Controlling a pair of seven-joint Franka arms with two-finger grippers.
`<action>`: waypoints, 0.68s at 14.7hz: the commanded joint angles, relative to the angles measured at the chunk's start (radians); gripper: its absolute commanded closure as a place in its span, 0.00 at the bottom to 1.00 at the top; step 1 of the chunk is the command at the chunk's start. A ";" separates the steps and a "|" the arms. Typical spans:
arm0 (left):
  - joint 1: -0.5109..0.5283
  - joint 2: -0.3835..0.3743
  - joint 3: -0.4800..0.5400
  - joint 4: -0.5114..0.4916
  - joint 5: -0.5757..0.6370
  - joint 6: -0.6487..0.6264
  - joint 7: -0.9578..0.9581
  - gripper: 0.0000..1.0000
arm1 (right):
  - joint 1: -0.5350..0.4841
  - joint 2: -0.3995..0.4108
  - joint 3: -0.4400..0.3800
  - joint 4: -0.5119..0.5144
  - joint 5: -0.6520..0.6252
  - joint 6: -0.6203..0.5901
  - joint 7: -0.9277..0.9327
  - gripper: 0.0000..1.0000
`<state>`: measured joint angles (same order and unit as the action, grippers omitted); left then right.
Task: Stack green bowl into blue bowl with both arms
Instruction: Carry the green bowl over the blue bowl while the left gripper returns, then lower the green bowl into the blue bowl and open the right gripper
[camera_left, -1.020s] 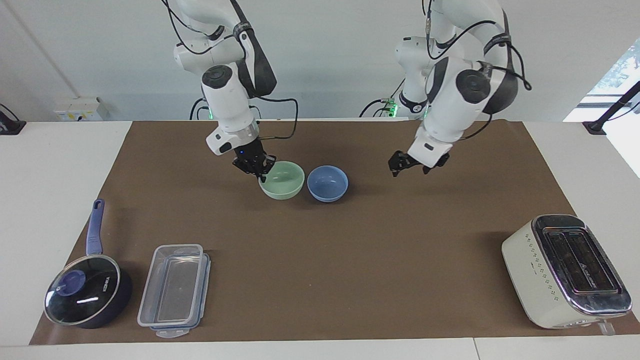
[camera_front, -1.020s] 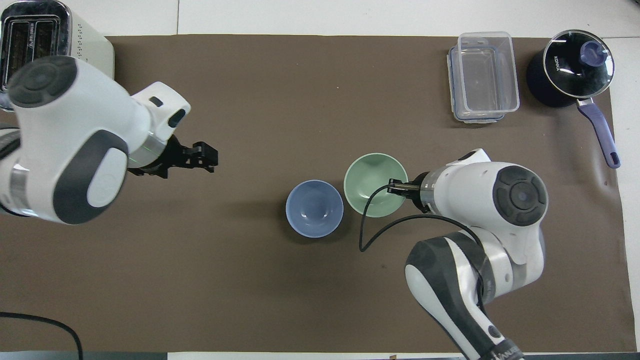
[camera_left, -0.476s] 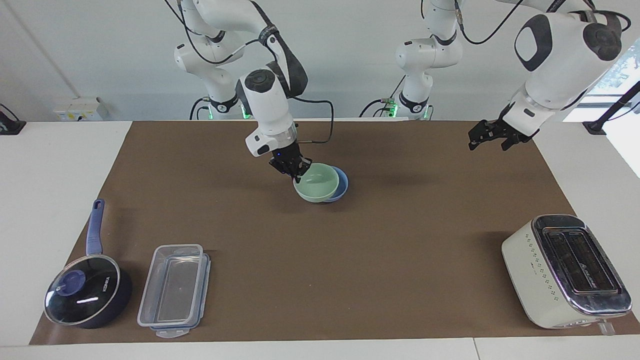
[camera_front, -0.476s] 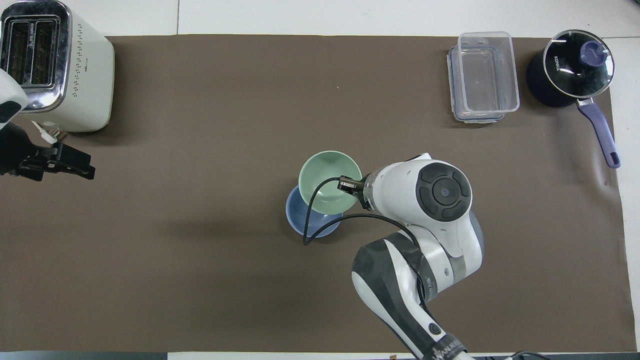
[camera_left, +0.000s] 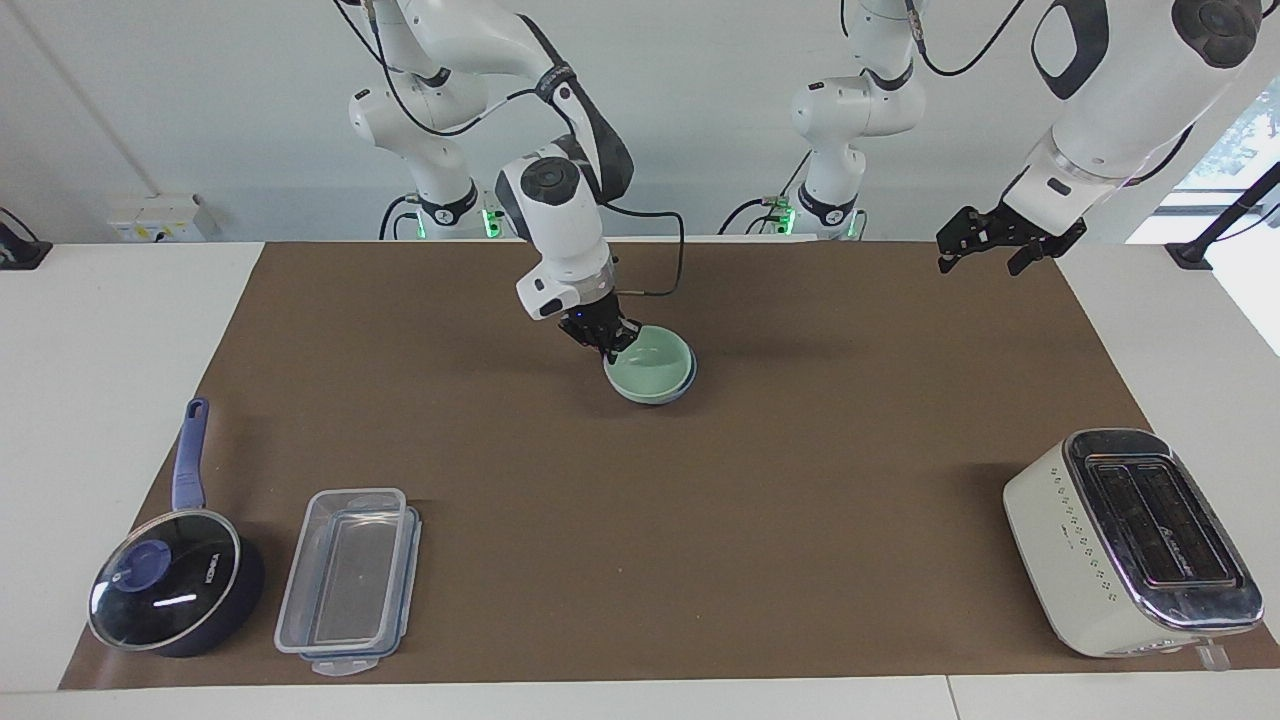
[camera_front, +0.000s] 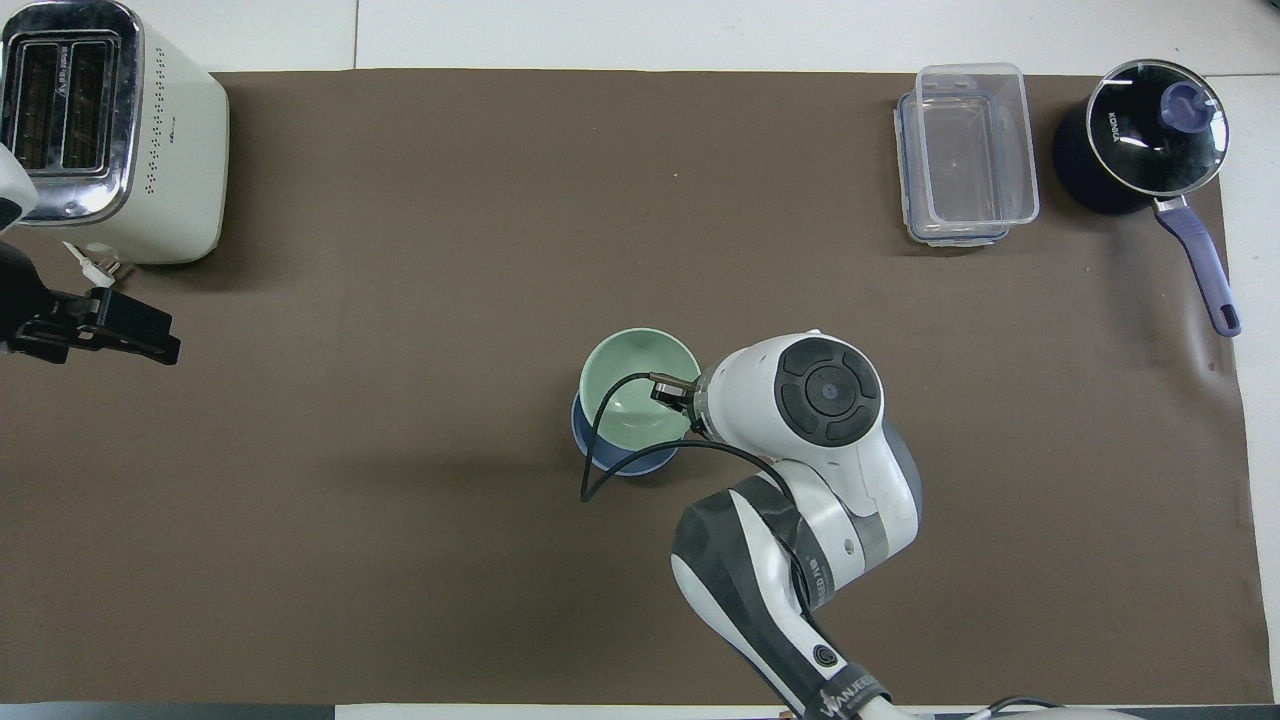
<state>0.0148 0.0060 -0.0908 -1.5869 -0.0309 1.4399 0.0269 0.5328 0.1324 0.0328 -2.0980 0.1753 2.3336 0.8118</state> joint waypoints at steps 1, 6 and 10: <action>-0.015 -0.011 0.003 -0.008 0.029 0.016 -0.012 0.00 | 0.009 -0.004 0.001 0.010 0.021 -0.022 0.013 1.00; -0.015 -0.014 0.003 -0.013 0.029 0.024 -0.012 0.00 | 0.024 -0.004 0.002 0.007 0.021 -0.010 0.026 1.00; -0.023 -0.020 0.003 -0.025 0.031 0.027 -0.008 0.00 | 0.024 -0.005 0.001 -0.002 0.021 -0.005 0.023 1.00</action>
<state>0.0063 0.0060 -0.0908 -1.5880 -0.0301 1.4467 0.0264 0.5575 0.1324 0.0330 -2.0972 0.1759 2.3298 0.8180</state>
